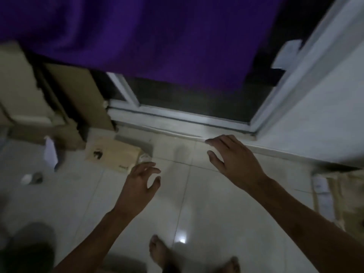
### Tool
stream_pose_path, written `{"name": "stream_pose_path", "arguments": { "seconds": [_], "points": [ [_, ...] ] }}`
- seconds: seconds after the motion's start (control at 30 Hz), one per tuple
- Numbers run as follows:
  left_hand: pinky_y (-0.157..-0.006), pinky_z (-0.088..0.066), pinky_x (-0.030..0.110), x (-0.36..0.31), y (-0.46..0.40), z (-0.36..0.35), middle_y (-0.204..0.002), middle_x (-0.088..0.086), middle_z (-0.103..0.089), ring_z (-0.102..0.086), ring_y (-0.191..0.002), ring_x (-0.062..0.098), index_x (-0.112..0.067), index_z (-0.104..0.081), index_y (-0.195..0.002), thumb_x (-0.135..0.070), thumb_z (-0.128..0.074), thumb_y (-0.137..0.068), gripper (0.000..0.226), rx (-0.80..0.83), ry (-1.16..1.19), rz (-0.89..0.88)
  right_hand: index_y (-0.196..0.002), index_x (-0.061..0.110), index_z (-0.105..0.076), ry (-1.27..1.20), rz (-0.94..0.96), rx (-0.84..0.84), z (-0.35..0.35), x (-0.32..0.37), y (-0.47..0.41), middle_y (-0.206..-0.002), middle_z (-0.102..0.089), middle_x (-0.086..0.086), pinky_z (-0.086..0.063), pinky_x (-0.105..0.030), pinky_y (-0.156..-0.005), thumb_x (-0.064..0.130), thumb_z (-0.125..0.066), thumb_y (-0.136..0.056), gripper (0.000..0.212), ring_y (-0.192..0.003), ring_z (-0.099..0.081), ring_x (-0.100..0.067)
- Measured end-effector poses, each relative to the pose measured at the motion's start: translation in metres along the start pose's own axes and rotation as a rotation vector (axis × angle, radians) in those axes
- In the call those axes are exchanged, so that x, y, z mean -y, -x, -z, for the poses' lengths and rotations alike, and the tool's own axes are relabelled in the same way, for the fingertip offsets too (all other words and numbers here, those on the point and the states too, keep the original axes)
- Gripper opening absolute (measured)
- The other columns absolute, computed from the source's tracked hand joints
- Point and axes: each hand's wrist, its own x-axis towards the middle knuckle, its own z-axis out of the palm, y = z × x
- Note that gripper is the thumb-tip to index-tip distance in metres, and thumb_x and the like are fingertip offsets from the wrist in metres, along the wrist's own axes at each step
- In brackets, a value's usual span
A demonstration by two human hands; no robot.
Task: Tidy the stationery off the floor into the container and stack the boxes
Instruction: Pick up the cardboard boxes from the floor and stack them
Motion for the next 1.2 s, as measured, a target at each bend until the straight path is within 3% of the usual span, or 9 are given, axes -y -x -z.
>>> {"name": "stream_pose_path", "arguments": {
  "seconds": [0.23,0.33,0.57,0.63,0.73,0.8,1.0,1.1,1.2],
  "points": [
    [-0.088,-0.039,0.025,0.146,0.057,0.031,-0.122,0.000,-0.060,-0.054,-0.111,0.021,-0.019,-0.067,-0.104,-0.014,-0.066,-0.085,0.020,-0.038,0.152,0.335,-0.116,0.018,-0.063,-0.103,0.096,0.206,-0.093,0.117,-0.073,-0.102,-0.065,0.004,-0.044,-0.024,-0.075,0.028,-0.054,-0.093,0.027,-0.097,-0.057,-0.015],
    [-0.087,-0.040,0.026,0.209,0.077,0.040,-0.120,-0.002,-0.060,-0.053,-0.110,0.018,-0.021,-0.066,-0.104,-0.016,-0.064,-0.087,0.018,-0.078,0.225,0.446,-0.118,0.020,-0.061,-0.133,0.104,0.312,-0.145,0.158,-0.104,-0.105,-0.064,0.006,-0.047,-0.025,-0.075,0.030,-0.052,-0.094,0.028,-0.099,-0.054,-0.011],
    [-0.079,-0.044,0.028,0.311,0.092,0.019,-0.117,0.002,-0.062,-0.056,-0.103,0.017,-0.019,-0.066,-0.106,-0.023,-0.061,-0.089,0.018,-0.098,0.309,0.602,-0.116,0.022,-0.061,-0.116,0.103,0.449,-0.240,0.189,-0.133,-0.103,-0.063,0.009,-0.049,-0.026,-0.073,0.030,-0.053,-0.093,0.026,-0.098,-0.053,-0.010],
    [-0.084,-0.045,0.029,0.336,0.084,0.006,-0.118,0.002,-0.061,-0.055,-0.104,0.015,-0.019,-0.064,-0.110,-0.027,-0.060,-0.089,0.022,-0.096,0.347,0.645,-0.114,0.024,-0.062,-0.117,0.073,0.468,-0.268,0.186,-0.138,-0.102,-0.062,0.011,-0.049,-0.026,-0.074,0.030,-0.055,-0.091,0.024,-0.097,-0.053,-0.009],
    [-0.087,-0.041,0.027,0.370,0.058,-0.013,-0.122,0.004,-0.059,-0.051,-0.105,0.011,-0.019,-0.062,-0.114,-0.030,-0.059,-0.090,0.026,-0.104,0.414,0.715,-0.114,0.031,-0.059,-0.187,-0.054,0.527,-0.309,0.175,-0.144,-0.100,-0.058,0.019,-0.047,-0.024,-0.079,0.032,-0.055,-0.091,0.024,-0.100,-0.053,-0.004],
    [-0.088,-0.040,0.027,0.388,0.032,-0.022,-0.124,0.009,-0.058,-0.053,-0.109,0.017,-0.018,-0.061,-0.116,-0.029,-0.060,-0.090,0.028,-0.120,0.460,0.757,-0.114,0.032,-0.059,-0.256,-0.157,0.541,-0.329,0.166,-0.148,-0.100,-0.056,0.020,-0.049,-0.028,-0.086,0.031,-0.055,-0.091,0.022,-0.101,-0.053,-0.002],
    [-0.088,-0.039,0.031,0.466,-0.056,-0.064,-0.135,0.009,-0.049,-0.048,-0.117,0.021,-0.020,-0.051,-0.126,-0.033,-0.060,-0.090,0.039,-0.270,0.670,0.913,-0.126,0.021,-0.053,-0.435,-0.411,0.449,-0.431,0.139,-0.162,-0.115,-0.059,0.004,-0.053,-0.032,-0.085,0.022,-0.060,-0.092,0.035,-0.104,-0.057,-0.008],
    [-0.096,-0.037,0.036,0.503,-0.094,-0.081,-0.147,0.010,-0.038,-0.040,-0.131,0.027,-0.021,-0.038,-0.139,-0.034,-0.056,-0.092,0.052,-0.357,0.767,0.957,-0.137,0.019,-0.043,-0.566,-0.705,0.405,-0.477,0.127,-0.163,-0.125,-0.056,-0.002,-0.050,-0.031,-0.085,0.026,-0.059,-0.093,0.048,-0.105,-0.059,-0.017],
    [-0.104,-0.033,0.039,0.532,-0.113,-0.097,-0.152,0.008,-0.031,-0.034,-0.136,0.027,-0.022,-0.027,-0.145,-0.037,-0.049,-0.095,0.057,-0.395,0.848,0.983,-0.143,0.017,-0.036,-0.756,-1.056,0.476,-0.512,0.121,-0.162,-0.132,-0.054,-0.008,-0.048,-0.044,-0.098,0.033,-0.057,-0.093,0.056,-0.112,-0.059,-0.025]
  ]
}}
